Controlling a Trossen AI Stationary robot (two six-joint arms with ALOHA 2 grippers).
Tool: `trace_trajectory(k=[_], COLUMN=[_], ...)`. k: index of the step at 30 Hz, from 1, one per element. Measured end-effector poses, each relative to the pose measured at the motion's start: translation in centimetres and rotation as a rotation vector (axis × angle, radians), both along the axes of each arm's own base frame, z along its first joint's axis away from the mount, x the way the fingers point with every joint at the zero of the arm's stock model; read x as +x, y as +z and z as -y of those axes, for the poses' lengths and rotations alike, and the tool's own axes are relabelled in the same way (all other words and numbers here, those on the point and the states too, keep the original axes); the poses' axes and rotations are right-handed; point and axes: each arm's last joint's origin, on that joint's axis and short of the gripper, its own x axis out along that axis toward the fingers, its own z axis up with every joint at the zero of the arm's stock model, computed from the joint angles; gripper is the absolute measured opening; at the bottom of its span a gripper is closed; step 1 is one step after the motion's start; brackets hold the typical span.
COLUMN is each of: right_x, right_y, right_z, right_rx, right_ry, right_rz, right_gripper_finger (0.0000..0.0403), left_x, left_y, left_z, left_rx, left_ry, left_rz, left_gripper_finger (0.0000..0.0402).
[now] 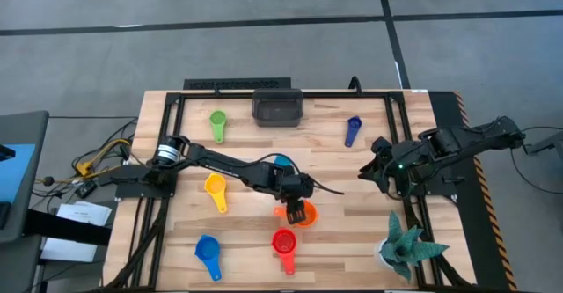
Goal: Nest measuring cups in basket
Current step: Move the orange measuring cup to the center of the table
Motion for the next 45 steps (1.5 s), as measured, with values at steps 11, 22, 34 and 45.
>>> trace_trajectory(k=[11, 22, 34, 45], right_x=[0.0, 0.0, 0.0, 0.1], right_y=[0.0, 0.0, 0.0, 0.0], right_z=[0.0, 0.0, 0.0, 0.1], right_rx=[-0.002, -0.003, -0.015, -0.028], right_ry=[-0.001, -0.002, -0.011, -0.014], right_rz=[0.001, 0.001, 0.005, 0.01], right_gripper_finger=[0.0163, 0.0163, 0.0163, 0.0163], left_x=[-0.1, -0.1, -2.7, -5.8], left_y=[-2.5, -2.4, 0.4, 1.6], left_z=[0.0, -0.6, -1.5, -1.0], left_rx=[-0.023, -0.064, -0.047, 0.031], left_ry=[0.001, 0.068, 0.341, 0.557], left_rz=[-0.064, -0.063, -0.163, -0.297], left_gripper_finger=[0.0123, 0.0007, 0.0006, 0.0004])
